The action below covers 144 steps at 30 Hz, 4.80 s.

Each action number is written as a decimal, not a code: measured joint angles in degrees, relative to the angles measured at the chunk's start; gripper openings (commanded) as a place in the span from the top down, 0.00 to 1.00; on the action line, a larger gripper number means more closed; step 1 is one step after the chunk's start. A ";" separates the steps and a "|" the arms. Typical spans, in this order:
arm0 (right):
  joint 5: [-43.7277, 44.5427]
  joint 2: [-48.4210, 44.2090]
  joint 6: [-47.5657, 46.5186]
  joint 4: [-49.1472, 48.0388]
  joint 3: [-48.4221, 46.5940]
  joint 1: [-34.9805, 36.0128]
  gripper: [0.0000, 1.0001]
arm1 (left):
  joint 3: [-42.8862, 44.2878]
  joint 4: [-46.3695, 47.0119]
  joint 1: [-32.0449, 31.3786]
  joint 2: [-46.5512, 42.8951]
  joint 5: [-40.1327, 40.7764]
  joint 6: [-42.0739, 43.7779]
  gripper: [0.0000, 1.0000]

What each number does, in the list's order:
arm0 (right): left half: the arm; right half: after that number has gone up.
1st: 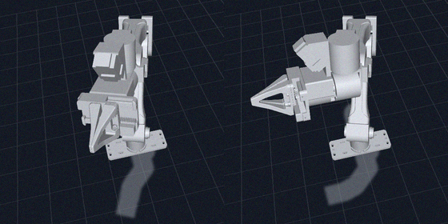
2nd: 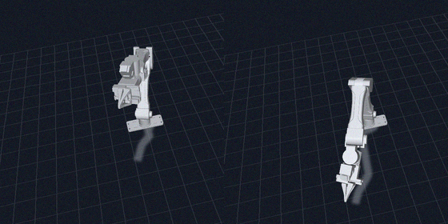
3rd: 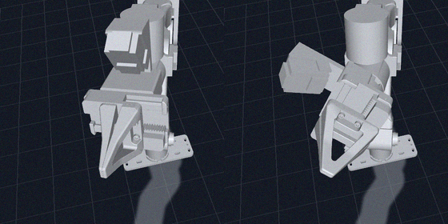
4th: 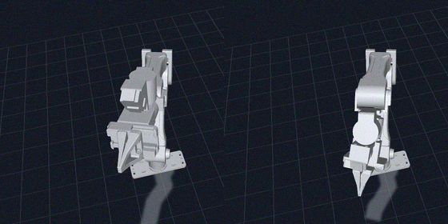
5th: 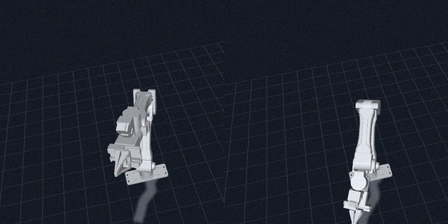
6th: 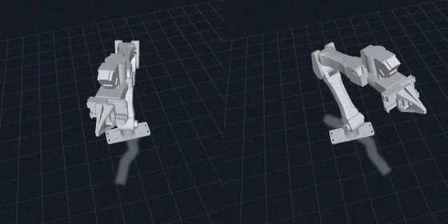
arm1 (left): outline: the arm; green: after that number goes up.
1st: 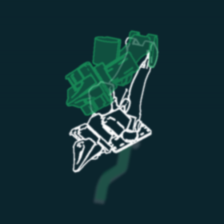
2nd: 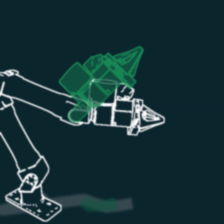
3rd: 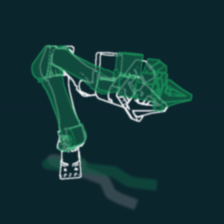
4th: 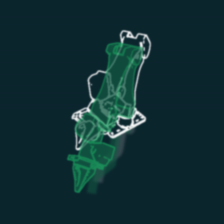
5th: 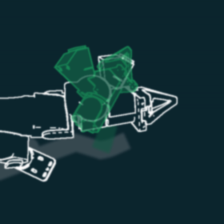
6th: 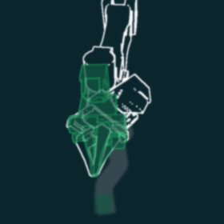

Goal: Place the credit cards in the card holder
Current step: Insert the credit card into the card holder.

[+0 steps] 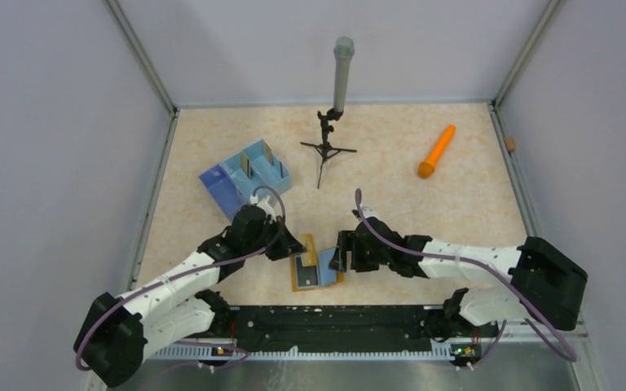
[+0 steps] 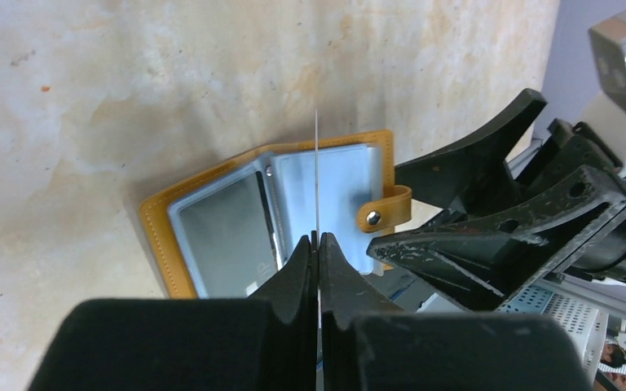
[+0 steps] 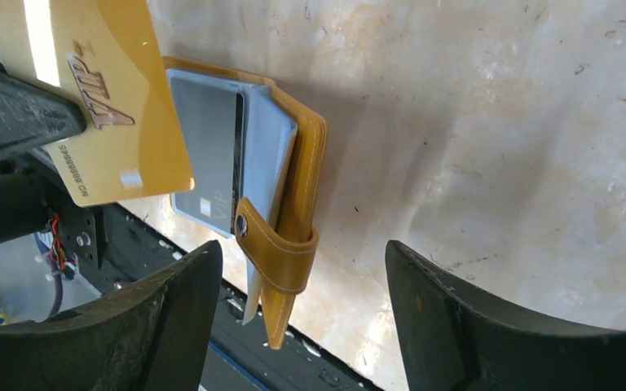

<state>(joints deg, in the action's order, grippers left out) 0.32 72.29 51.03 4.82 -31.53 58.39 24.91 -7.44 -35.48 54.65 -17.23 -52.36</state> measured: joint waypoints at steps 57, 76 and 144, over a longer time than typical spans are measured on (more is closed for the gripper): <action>5.16 7.63 0.17 4.79 -3.52 0.37 1.00 | -13.90 19.08 0.17 9.07 -9.25 -14.01 1.00; 5.62 8.37 0.17 5.20 -4.24 0.39 1.00 | -17.53 24.02 0.17 2.27 -8.61 -15.26 1.00; 5.99 9.22 0.15 6.12 -5.29 0.39 1.00 | -16.15 32.85 0.17 16.06 -11.47 -10.60 1.00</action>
<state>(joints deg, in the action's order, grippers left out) 6.31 81.52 51.18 10.94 -36.82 58.78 8.75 25.41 -35.31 70.72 -28.71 -62.96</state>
